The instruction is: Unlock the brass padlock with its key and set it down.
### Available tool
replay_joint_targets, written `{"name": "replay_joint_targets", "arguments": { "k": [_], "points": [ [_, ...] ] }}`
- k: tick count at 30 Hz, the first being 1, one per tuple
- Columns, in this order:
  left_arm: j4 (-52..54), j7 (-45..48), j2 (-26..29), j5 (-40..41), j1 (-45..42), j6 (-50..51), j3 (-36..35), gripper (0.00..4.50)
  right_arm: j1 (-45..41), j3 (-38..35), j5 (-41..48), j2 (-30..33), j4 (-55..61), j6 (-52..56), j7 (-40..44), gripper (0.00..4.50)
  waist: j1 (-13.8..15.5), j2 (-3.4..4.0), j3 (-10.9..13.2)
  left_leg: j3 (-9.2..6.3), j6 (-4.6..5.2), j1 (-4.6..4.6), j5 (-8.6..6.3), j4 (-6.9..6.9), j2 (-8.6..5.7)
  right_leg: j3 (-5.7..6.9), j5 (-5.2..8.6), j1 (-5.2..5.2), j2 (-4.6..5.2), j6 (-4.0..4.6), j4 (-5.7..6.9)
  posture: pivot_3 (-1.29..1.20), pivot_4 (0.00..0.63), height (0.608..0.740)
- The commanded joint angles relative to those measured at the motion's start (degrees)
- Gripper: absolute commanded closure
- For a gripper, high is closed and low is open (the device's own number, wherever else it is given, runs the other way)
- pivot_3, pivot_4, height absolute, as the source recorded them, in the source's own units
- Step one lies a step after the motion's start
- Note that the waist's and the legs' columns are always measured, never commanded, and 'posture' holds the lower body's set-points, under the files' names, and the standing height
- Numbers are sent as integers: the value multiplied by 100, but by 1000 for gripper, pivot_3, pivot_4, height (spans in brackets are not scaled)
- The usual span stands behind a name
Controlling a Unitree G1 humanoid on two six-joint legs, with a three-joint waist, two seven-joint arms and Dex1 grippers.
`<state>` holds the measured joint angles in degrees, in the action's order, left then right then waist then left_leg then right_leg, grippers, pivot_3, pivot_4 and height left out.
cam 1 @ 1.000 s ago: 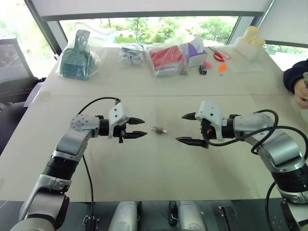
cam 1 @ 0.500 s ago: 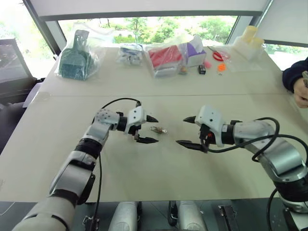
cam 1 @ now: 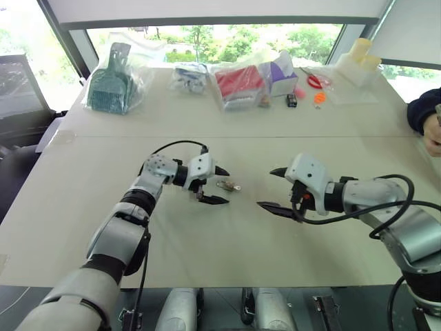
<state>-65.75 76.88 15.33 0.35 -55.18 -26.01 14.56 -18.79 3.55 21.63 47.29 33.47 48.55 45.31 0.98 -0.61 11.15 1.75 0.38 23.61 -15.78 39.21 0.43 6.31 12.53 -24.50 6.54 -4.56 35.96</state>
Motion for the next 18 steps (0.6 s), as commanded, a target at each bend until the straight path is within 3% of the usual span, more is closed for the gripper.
{"name": "replay_joint_targets", "arguments": {
  "k": [1, 5, 12, 18],
  "points": [
    [-172, -168, -12, -213, -91, -51, -41, 2038, -60, -158, 62, 74, 175, -5, -31, 0, 1, -1, -1, 0, 0, -1, 0, 1, 0, 0, 0, 2, 0, 0, 1, 0, 150, 740],
    [-228, -204, -7, -244, -108, -53, -70, 3703, -102, -117, 41, 72, 136, -27, -28, 0, -5, -2, -1, -1, 0, -3, 0, 2, 0, 0, -1, 3, 0, -1, 2, 0, 150, 740],
    [252, 230, 362, 21, -139, 141, -324, 3727, -379, 403, -462, -119, -102, -512, -217, 0, -51, -3, -1, 0, 0, -4, 0, 0, 6, 1, -1, -1, -4, -1, 5, 0, 150, 740],
    [1883, 887, 744, 732, 186, 1161, -671, 3727, -769, 1255, -1508, -408, -695, -1806, -366, 0, -29, -4, 1, 2, 0, 0, 0, -5, 5, -1, -1, -10, -6, 0, 10, 0, 150, 740]
  ]
}}
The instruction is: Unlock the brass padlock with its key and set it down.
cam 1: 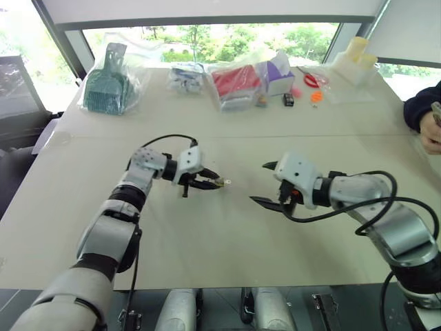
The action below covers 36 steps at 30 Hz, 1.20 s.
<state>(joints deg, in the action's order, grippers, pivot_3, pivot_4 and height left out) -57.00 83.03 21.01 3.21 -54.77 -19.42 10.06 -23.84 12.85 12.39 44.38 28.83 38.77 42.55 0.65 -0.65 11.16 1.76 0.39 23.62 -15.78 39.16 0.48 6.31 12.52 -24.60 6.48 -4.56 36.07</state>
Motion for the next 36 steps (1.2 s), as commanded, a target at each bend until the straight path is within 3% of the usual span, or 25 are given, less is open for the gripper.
{"name": "replay_joint_targets", "arguments": {
  "k": [1, 8, 18, 22, 28, 36],
  "points": [
    [1337, 322, 259, 536, 239, 711, -250, 3727, -338, 451, -779, -157, -384, -1132, -81, 0, 12, 0, 0, 1, 0, 2, 0, 1, -3, -1, 0, 1, 2, 0, -2, 0, 150, 740],
    [3086, 252, 682, 1018, 743, 2169, -352, 3727, -776, 813, -1613, -791, -1263, -2824, -283, 0, 3, 0, 1, 0, 0, 1, 0, 2, -5, -3, 0, 1, 0, -1, 2, 0, 150, 740],
    [3694, 52, 849, 1119, 975, 2602, -309, 3727, -1035, 786, -2080, -1191, -1827, -3498, -255, 0, -1, 0, 1, 0, 0, 0, 1, 3, -6, -4, 0, 3, 0, -1, 4, 0, 150, 740],
    [3670, 16, 834, 1078, 955, 2537, -282, 3727, -1031, 730, -2122, -1233, -1828, -3549, -192, 1254, -1, 0, 1, 1, 0, 0, 1, 3, -6, -4, 0, 3, 0, -1, 4, 0, 150, 740],
    [3422, -52, 830, 931, 899, 2190, -206, 3727, -981, 673, -2048, -1279, -1731, -3431, -21, 4442, 0, 0, 1, 1, 0, -1, 1, 3, -7, -4, 0, 3, 0, -1, 4, 0, 150, 740],
    [3344, -248, 784, 790, 873, 1669, -153, 3727, -981, 738, -1891, -1377, -1613, -3228, 339, 4442, 0, 0, 1, 3, 0, -2, 1, 3, -8, -4, 0, 3, -1, -1, 5, 0, 150, 740]
  ]
}}
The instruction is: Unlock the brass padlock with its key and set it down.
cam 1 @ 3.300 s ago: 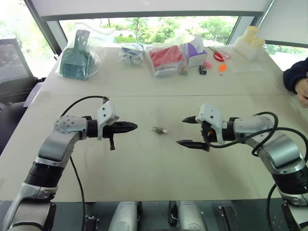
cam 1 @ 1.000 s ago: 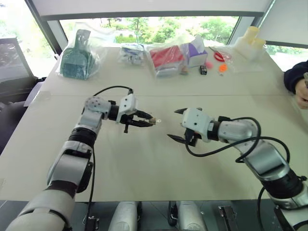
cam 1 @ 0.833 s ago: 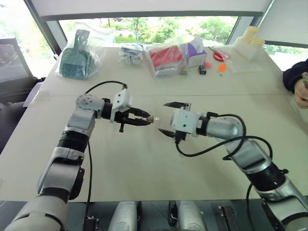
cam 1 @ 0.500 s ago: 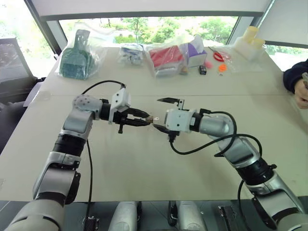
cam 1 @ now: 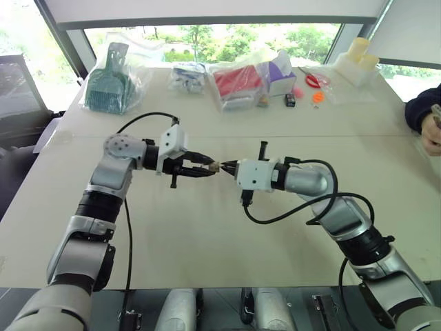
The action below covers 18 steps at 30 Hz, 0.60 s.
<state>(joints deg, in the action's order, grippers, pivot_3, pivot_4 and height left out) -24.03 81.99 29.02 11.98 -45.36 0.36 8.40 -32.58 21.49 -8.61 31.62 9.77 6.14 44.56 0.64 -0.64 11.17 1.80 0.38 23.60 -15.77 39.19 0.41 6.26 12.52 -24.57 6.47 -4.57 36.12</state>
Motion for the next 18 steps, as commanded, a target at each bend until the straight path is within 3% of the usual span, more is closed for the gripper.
{"name": "replay_joint_targets", "arguments": {
  "k": [1, 10, 14, 18],
  "points": [
    [43, -202, -30, -165, -68, -506, 24, 3727, -140, -109, 280, -127, 280, 146, 245, 4442, 1, 0, 0, 0, 0, 0, 0, 0, -1, 0, 0, 0, 0, 0, 0, 0, 150, 740],
    [-210, -633, -49, -749, -71, -2439, 157, 3727, -568, -204, 1423, -552, 200, 2476, 1205, 4442, 2, 0, 0, 1, 0, -1, 0, 0, 1, 0, -1, 0, 0, 1, 1, 0, 150, 740],
    [-254, -536, -34, -585, -47, -2083, 120, 3727, -685, -89, 697, -518, -60, 1333, 762, 4442, 3, 1, 0, 3, 0, -1, 0, 0, -3, 1, -1, 0, 0, 1, 1, 0, 150, 740],
    [30, -111, 61, 42, -57, -536, 21, 3727, -575, 77, -429, -136, -556, -1055, -134, 4442, -7, 1, 0, 3, 0, -1, 0, 0, -10, 0, 0, 0, 0, 0, 1, 0, 150, 740]
  ]
}}
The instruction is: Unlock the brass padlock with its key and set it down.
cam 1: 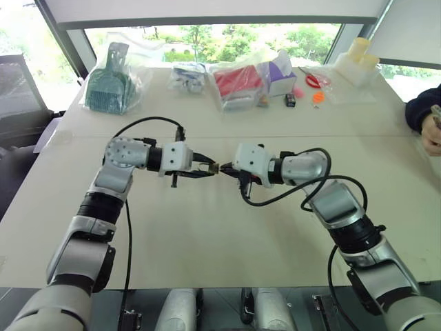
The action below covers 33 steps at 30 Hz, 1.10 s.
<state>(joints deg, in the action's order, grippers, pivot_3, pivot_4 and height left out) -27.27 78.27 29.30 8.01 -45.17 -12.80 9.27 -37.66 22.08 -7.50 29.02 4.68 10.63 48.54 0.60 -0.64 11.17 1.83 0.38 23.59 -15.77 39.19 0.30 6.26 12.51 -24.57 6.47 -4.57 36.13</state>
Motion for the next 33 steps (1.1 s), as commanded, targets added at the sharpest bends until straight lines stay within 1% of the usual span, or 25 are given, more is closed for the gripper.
{"name": "replay_joint_targets", "arguments": {
  "k": [1, 2, 3, 8, 9, 10, 16, 21, 22, 23, 29, 30, 33],
  "points": [
    [394, 317, 62, 482, -81, 932, -63, 3727, -29, 19, -667, 177, -155, -1900, -677, 4442, -3, 0, 0, 0, 0, 0, 0, 0, 0, 0, 0, 0, 0, 0, 0, 0, 150, 740],
    [416, 331, 74, 490, -89, 978, -67, 3727, 15, 20, -742, 222, -237, -2199, -754, 3895, -3, 0, 0, 0, 0, 0, 0, 0, -1, 0, 1, 0, 0, -1, 0, 0, 150, 740],
    [442, 343, 82, 506, -97, 1043, -72, 3727, 41, 26, -802, 254, -306, -2440, -807, 3664, -5, 0, 0, 0, 0, 0, 0, -1, -1, -1, 1, 0, 0, -1, 0, 0, 150, 740],
    [630, 412, 78, 656, -174, 1482, -132, 3727, 29, 12, -1024, 219, -552, -3203, -1080, 1065, -17, 0, 0, 12, -3, -1, 2, 0, 0, -1, 0, 0, 0, 0, 2, 0, 150, 740],
    [657, 412, 78, 667, -185, 1532, -137, 3727, 13, 11, -1043, 193, -584, -3289, -1109, 471, -19, 0, 0, 12, -3, -1, 2, 0, 0, -1, 0, 0, 0, 0, 2, 0, 150, 740],
    [662, 407, 75, 670, -204, 1564, -140, 3727, -12, 12, -1067, 168, -619, -3371, -1135, 21, -18, 0, 0, 12, -3, -1, 2, 0, 0, -2, 0, 0, 0, 0, 3, 0, 150, 740],
    [631, 462, 104, 648, -232, 1626, -145, 3727, -139, 3, -1239, 34, -844, -3703, -1286, 21, -17, 0, 0, 11, -3, -2, 2, 0, 1, -3, 0, 0, -1, 0, 3, 0, 150, 740],
    [648, 522, 141, 640, -203, 1672, -132, 3727, -264, 0, -1482, 65, -1056, -4003, -1419, 21, -16, 0, 0, 11, -3, -2, 2, 0, 0, -3, 0, 0, -1, 0, 3, 0, 150, 740],
    [640, 533, 149, 636, -201, 1673, -133, 3727, -281, -3, -1515, 80, -1092, -4062, -1437, 560, -16, 0, 0, 11, -3, -2, 2, 0, 0, -3, 0, 0, -1, 0, 3, 0, 150, 740],
    [633, 543, 155, 633, -201, 1674, -134, 3727, -294, -6, -1550, 96, -1125, -4131, -1461, 892, -16, 0, 0, 11, -3, -2, 2, 0, 1, -4, 0, 0, -1, 0, 3, 0, 150, 740],
    [713, 555, 206, 653, -161, 1740, -124, 3727, -320, -33, -1706, 129, -1238, -4443, -1572, 4076, -26, 1, 0, 13, -3, -2, 2, 0, 1, -4, 0, 0, -1, 0, 3, 0, 150, 740],
    [735, 548, 213, 659, -150, 1753, -122, 3727, -323, -39, -1717, 121, -1243, -4467, -1586, 4454, -26, 1, 0, 13, -3, -4, 2, -1, 1, -6, 0, 0, -1, 0, 4, 0, 150, 740],
    [782, 526, 216, 668, -129, 1795, -123, 3727, -350, -42, -1755, 72, -1247, -4541, -1610, 4482, -25, 1, 0, 13, -3, -5, 2, -1, 1, -7, 0, 0, -2, 0, 5, 0, 150, 740]
  ]
}}
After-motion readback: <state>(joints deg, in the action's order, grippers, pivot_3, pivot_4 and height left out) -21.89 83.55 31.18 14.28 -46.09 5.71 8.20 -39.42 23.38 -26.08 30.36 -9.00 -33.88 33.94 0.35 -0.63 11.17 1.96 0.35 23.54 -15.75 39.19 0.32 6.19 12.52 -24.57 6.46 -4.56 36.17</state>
